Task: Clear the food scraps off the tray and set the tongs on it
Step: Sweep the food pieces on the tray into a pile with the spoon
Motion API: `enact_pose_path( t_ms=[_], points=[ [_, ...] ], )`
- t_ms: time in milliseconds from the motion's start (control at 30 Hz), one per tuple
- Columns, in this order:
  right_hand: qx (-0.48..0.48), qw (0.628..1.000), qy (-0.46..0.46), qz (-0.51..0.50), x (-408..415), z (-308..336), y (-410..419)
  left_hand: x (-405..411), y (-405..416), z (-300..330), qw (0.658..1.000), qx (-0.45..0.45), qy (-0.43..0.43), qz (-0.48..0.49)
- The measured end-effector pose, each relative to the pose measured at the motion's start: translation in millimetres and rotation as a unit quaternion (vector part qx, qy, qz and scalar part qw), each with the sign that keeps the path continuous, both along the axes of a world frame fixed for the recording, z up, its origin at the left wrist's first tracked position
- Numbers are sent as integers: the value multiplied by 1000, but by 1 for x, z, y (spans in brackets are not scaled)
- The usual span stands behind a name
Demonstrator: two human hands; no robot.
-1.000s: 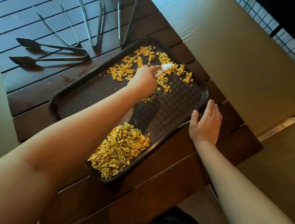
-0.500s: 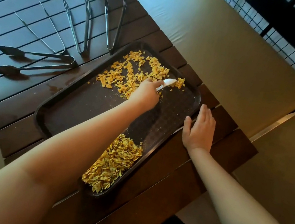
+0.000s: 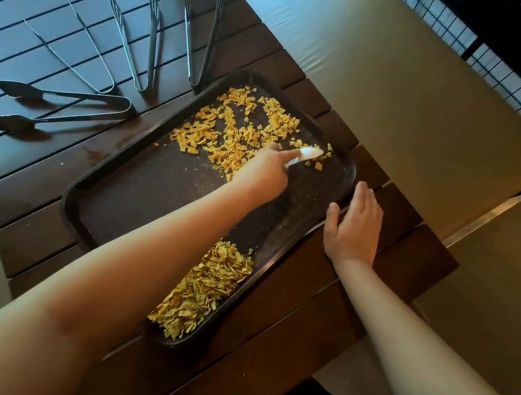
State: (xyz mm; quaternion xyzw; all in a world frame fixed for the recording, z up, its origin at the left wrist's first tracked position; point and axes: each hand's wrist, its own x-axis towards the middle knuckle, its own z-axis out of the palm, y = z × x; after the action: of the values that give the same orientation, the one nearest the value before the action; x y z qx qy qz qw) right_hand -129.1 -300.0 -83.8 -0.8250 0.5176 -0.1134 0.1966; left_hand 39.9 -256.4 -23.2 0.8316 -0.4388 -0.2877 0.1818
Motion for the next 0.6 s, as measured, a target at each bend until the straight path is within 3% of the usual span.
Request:
enact_pose_path(
  t_ms=[200,467,600],
  points=[
    [-2,1000,2,-2,0,0,0,20,-2,8,993,-10,32,115],
    [-1,1000,1,0,0,0,0,-10,8,4,998,24,55,24],
    [-5,1000,-2,2,0,0,0,0,1,7,996,-6,61,70]
  ],
)
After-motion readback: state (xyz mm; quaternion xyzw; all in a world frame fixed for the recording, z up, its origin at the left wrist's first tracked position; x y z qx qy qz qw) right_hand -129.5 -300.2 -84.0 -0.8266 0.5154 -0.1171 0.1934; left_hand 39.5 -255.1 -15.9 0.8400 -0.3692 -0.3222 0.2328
